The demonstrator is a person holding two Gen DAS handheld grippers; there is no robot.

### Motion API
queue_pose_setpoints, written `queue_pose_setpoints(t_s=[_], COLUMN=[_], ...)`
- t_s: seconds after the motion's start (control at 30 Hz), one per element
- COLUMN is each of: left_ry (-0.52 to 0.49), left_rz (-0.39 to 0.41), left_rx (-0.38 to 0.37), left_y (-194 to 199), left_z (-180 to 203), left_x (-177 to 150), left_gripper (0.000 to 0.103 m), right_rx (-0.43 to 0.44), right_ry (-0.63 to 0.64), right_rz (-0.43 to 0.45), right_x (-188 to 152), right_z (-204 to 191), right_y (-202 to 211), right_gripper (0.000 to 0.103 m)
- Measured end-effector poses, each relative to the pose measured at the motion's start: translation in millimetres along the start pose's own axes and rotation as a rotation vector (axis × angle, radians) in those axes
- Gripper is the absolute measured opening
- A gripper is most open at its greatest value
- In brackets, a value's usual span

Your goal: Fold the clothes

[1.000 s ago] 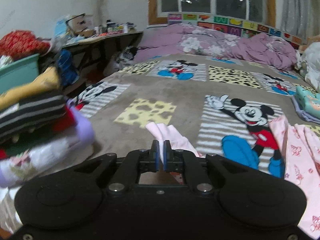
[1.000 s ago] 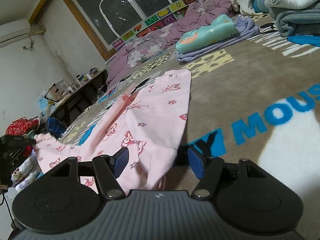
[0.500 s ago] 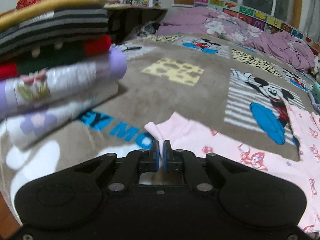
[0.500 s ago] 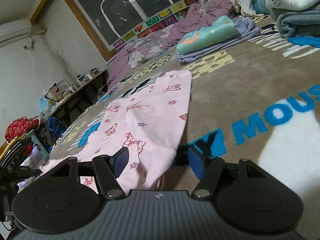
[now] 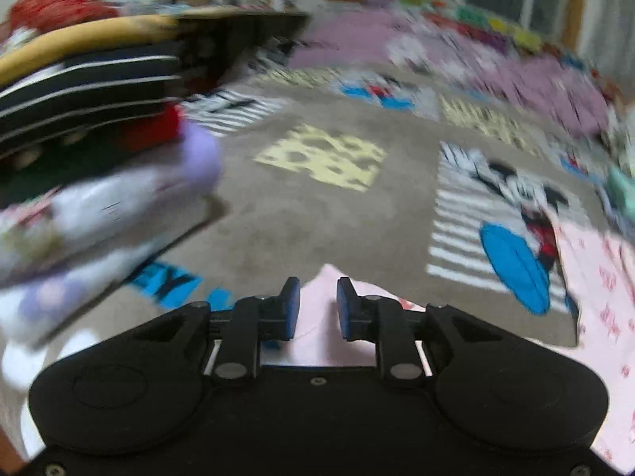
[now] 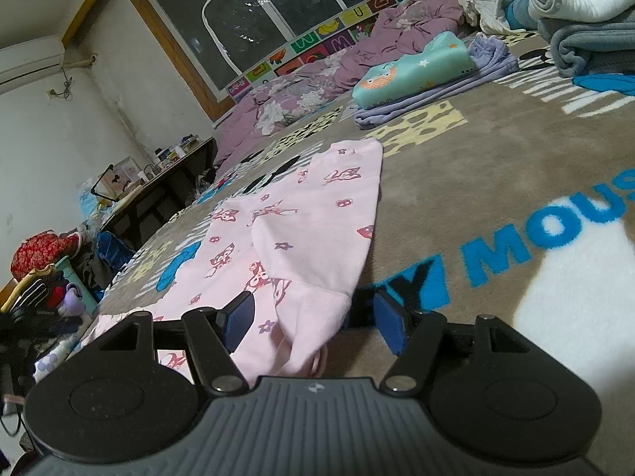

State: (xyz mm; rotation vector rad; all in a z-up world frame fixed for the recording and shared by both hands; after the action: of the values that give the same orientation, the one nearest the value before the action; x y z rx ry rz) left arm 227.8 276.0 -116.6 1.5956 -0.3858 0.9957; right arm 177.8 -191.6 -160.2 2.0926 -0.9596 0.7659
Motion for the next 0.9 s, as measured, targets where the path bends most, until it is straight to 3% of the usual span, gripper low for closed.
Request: queue_pose_setpoints(t_s=[0.07,0.13,0.17,0.2,0.23,0.27,0.4,0.47,0.53,0.6,0.67,0.73,0.8,0.83,0.9], left_ry=[-0.049,-0.060,-0.073,-0.096,-0.122,-0.148,-0.175,-0.185,-0.177,-0.142,-0.090,-0.045,0.050,0.105,0.143], left_rz=[-0.049,-0.105,-0.117,-0.119,-0.105,-0.091,0.020,0.032,0.026,0.046,0.078,0.106,0.118,0.114,0.111], left_rx=[-0.005,-0.010,-0.011,-0.018,-0.044,-0.070,-0.041,-0.007,0.031,0.064,0.092,0.150,0.115,0.081,0.084], left_y=[-19,-36,-42,-47,-47,-46,-38,-43,-47,-40,-27,-11,1,5,8], left_z=[7,9,10,12,17,22,27,26,22,17,12,5,1,0,-3], left_x=[2,0,-1,-1,-1,-1,3,-3,-8,-4,1,3,0,-3,-12], left_gripper=[0.024,0.047,0.049,0.046,0.024,0.017,0.017,0.024,0.042,0.049,0.048,0.042,0.035,0.035,0.035], right_rx=[0.001,0.004,0.006,0.007,0.009,0.011,0.017,0.020,0.021,0.024,0.023,0.022,0.023,0.023,0.023], right_ry=[0.000,0.000,-0.001,0.000,0.001,0.003,0.006,0.006,0.011,0.008,0.009,0.012,0.010,0.011,0.013], right_rz=[0.000,0.001,0.001,0.000,0.000,0.000,-0.001,0.000,-0.001,0.000,0.000,-0.001,0.000,0.000,0.000], right_x=[0,0,0,0,0,0,0,0,-1,0,0,-1,0,-1,-1], right_z=[0,0,0,-1,-1,-1,-2,-2,-3,-3,-3,-3,-3,-4,-5], right_y=[0,0,0,0,0,0,0,0,-1,0,-1,-1,-1,-1,-1], right_gripper=[0.067,0.067,0.068,0.068,0.069,0.070,0.071,0.072,0.073,0.073,0.073,0.073,0.073,0.073,0.073])
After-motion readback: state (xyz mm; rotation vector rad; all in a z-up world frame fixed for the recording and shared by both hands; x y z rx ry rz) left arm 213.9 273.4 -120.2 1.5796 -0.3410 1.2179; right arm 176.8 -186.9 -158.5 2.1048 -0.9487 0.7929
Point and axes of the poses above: each gripper's, at about its wrist camera, not at the fingertips, and y roughly against the way its jaws point, z to its right, x to its top, the point moved 10 cm from there along -y, roughly the way its jaws point, and after that the axes turned 4 degrees about x, right-handed, at the moved point
